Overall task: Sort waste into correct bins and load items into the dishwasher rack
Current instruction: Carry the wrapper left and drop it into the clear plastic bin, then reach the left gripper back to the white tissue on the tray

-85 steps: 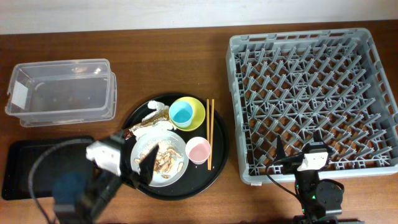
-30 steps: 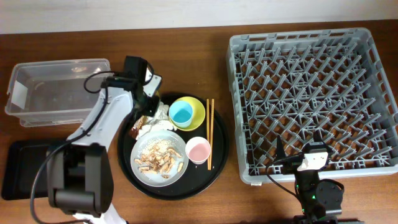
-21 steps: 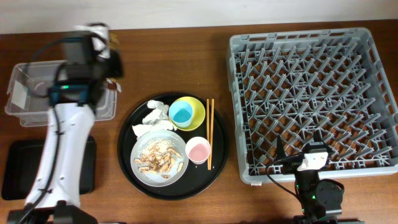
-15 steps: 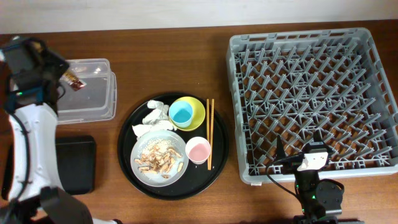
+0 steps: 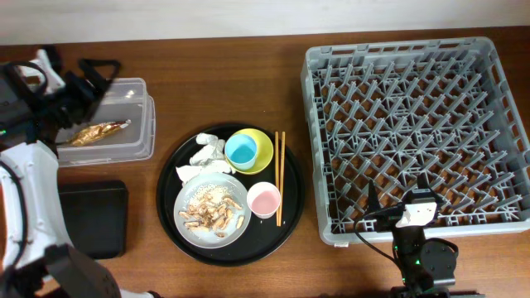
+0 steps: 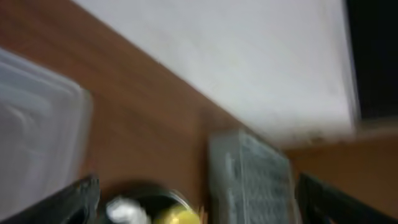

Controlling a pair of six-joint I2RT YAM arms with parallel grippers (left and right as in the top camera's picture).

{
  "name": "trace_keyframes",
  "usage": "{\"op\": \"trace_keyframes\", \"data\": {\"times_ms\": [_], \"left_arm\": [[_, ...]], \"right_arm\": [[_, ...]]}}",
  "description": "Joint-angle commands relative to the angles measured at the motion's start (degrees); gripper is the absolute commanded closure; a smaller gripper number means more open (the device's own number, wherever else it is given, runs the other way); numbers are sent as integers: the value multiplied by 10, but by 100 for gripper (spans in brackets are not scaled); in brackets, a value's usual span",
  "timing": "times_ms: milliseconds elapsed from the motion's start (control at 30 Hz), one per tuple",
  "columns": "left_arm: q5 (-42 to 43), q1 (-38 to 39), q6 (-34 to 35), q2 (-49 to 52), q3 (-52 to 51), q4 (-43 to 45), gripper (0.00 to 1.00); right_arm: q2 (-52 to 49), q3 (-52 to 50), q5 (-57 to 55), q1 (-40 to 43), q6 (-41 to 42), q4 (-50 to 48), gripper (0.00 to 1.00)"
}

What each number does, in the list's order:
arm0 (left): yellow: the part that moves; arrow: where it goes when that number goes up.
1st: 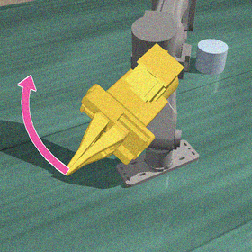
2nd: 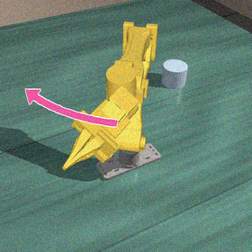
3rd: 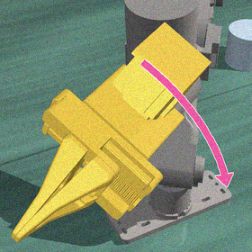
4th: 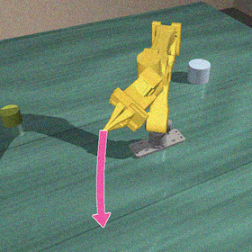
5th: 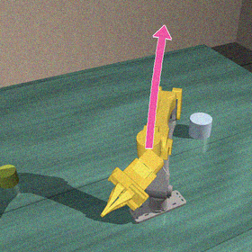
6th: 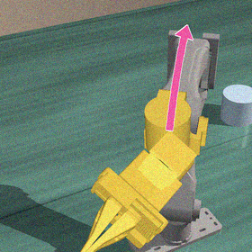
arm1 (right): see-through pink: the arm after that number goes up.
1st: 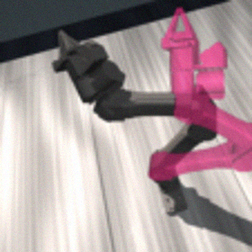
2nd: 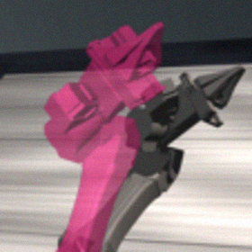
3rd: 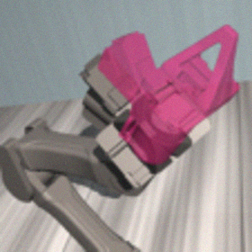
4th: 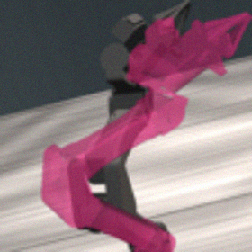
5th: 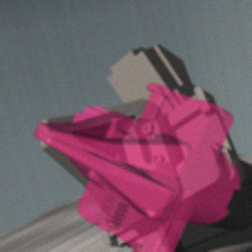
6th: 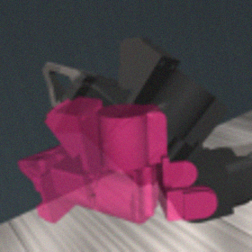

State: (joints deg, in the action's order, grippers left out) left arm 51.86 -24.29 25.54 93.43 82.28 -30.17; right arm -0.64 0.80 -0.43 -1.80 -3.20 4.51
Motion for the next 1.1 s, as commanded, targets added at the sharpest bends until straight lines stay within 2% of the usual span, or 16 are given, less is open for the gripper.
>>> {"op": "trace_keyframes", "data": {"times_ms": [0, 33, 133, 200, 233, 300, 400, 433, 600, 733, 867, 967, 1067], "left_arm": [[92, 42, -147, -60, 2, -92, 1], [17, 65, -154, -87, 2, -155, 1], [-207, 137, -154, -143, 2, -248, 1], [-295, 205, -153, -164, 2, -278, 1], [-299, 236, -154, -165, 2, -286, 2], [-303, 287, -154, -162, 2, -304, 17], [-368, 341, -154, -152, 2, -325, 48], [-380, 352, -154, -148, 2, -330, 54], [-382, 404, -154, -114, -21, -351, 58], [-501, 419, -146, -64, -30, -325, 58], [-561, 416, -142, -9, -30, -290, 58], [-611, 416, -90, 49, -30, -276, 58], [-633, 413, -90, 109, -30, -236, 58]], "right_arm": [[3, -5, -3, 3, 2, 2, 2], [3, -5, -3, 3, 2, 2, 2], [3, -5, -3, 3, 2, 2, 2], [3, -5, -3, 3, 2, 2, 2], [3, -5, -3, 3, 2, 2, 2], [3, -5, -3, 3, 2, 2, 2], [3, -5, -3, 3, 2, 2, 2], [3, -5, -3, 3, 2, 2, 2], [3, -5, -3, 3, 2, 2, 2], [3, -5, -3, 3, 2, 2, 2], [3, -5, -3, 3, 2, 2, 2], [3, -5, -3, 3, 2, 2, 2], [3, -5, -3, 3, 2, 2, 2]]}}
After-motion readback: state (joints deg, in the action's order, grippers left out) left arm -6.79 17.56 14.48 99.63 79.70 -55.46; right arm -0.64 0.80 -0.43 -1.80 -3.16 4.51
